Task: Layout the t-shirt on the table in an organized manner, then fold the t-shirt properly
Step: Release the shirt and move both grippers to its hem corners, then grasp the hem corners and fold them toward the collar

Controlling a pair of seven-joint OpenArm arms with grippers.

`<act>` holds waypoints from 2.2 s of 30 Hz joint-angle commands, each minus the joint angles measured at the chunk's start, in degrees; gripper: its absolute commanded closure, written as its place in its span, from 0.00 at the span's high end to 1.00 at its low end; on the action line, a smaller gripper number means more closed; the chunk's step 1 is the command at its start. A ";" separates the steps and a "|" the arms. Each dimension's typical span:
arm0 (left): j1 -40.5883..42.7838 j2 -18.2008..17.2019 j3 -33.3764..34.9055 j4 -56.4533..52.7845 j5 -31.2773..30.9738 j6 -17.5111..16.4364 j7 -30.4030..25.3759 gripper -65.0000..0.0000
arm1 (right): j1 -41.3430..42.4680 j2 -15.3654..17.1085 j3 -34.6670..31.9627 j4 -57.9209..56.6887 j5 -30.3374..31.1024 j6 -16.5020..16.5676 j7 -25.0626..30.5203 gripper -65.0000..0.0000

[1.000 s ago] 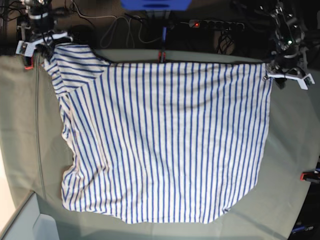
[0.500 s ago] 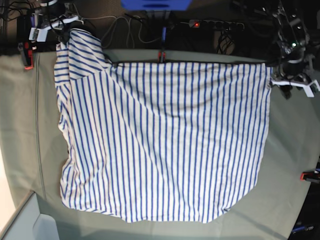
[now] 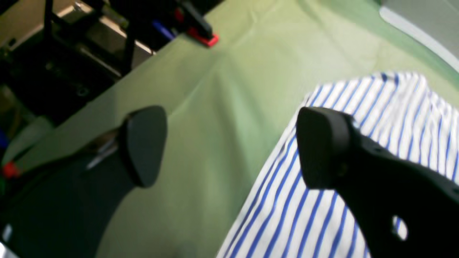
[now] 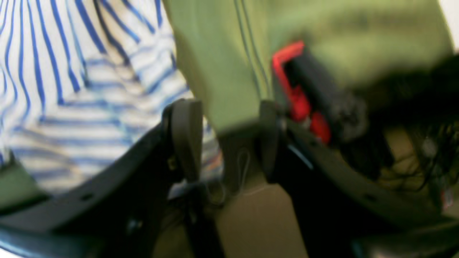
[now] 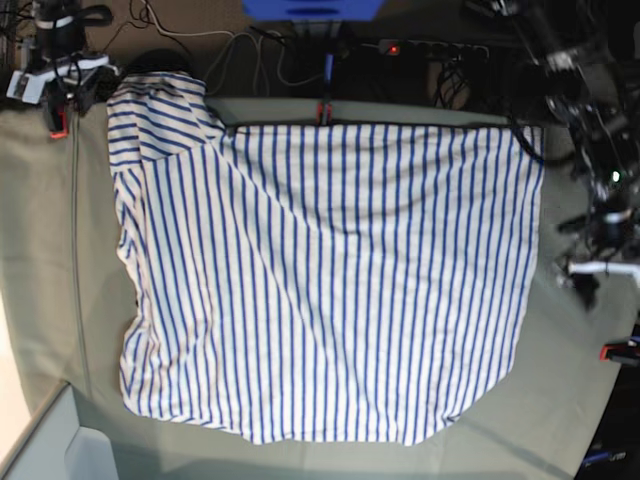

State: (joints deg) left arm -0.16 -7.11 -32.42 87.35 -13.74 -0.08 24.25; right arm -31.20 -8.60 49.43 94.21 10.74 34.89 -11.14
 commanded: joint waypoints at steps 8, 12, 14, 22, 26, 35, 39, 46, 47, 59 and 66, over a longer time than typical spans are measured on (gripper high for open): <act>-24.76 -5.41 10.49 -34.74 -0.37 -0.23 -0.56 0.84 | 2.41 0.47 1.43 1.30 0.20 1.28 1.07 0.42; -30.30 -6.12 13.74 -49.15 -0.37 -0.23 -5.22 0.84 | 6.45 0.47 1.34 2.09 0.20 1.28 1.07 0.42; -30.47 -6.12 13.83 -53.20 -0.37 -0.23 -10.84 0.84 | 10.15 1.96 1.34 2.53 0.20 1.28 1.07 0.42; -30.12 -6.12 13.92 -61.37 -0.28 -0.23 -17.44 0.84 | 23.60 9.44 -5.08 -2.57 0.11 1.37 0.98 0.42; -29.95 -5.76 13.92 -61.72 -0.28 -0.23 -17.44 0.81 | 32.12 16.29 -13.87 -13.12 0.11 1.19 0.98 0.42; -29.33 -5.59 13.92 -61.55 -0.28 -0.23 -17.61 0.35 | 54.89 23.77 -27.32 -49.69 0.11 1.11 1.25 0.42; -29.15 -5.94 13.92 -61.29 -0.37 -0.23 -17.61 0.18 | 57.71 24.03 -29.34 -56.63 0.11 1.11 1.42 0.42; -28.36 -6.12 13.57 -60.76 -0.90 -0.23 -17.35 0.00 | 55.95 23.94 -38.66 -56.63 0.11 -3.99 1.51 0.42; -28.28 -6.12 13.57 -59.88 -0.90 -0.23 -17.35 0.00 | 55.77 23.94 -39.89 -56.63 0.11 -5.05 1.51 0.42; -15.97 -6.12 13.39 -32.01 -0.99 -0.23 -2.93 0.00 | 49.62 24.29 -42.97 -50.48 0.55 -7.07 1.07 0.00; -5.24 -5.24 13.48 -17.59 -0.99 -0.23 1.73 0.00 | 26.67 23.06 -34.00 -17.16 0.55 -7.16 1.33 0.00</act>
State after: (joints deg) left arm -3.84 -11.57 -18.85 68.42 -14.55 -0.01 27.77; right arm -5.91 14.00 15.40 75.85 10.28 27.90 -11.90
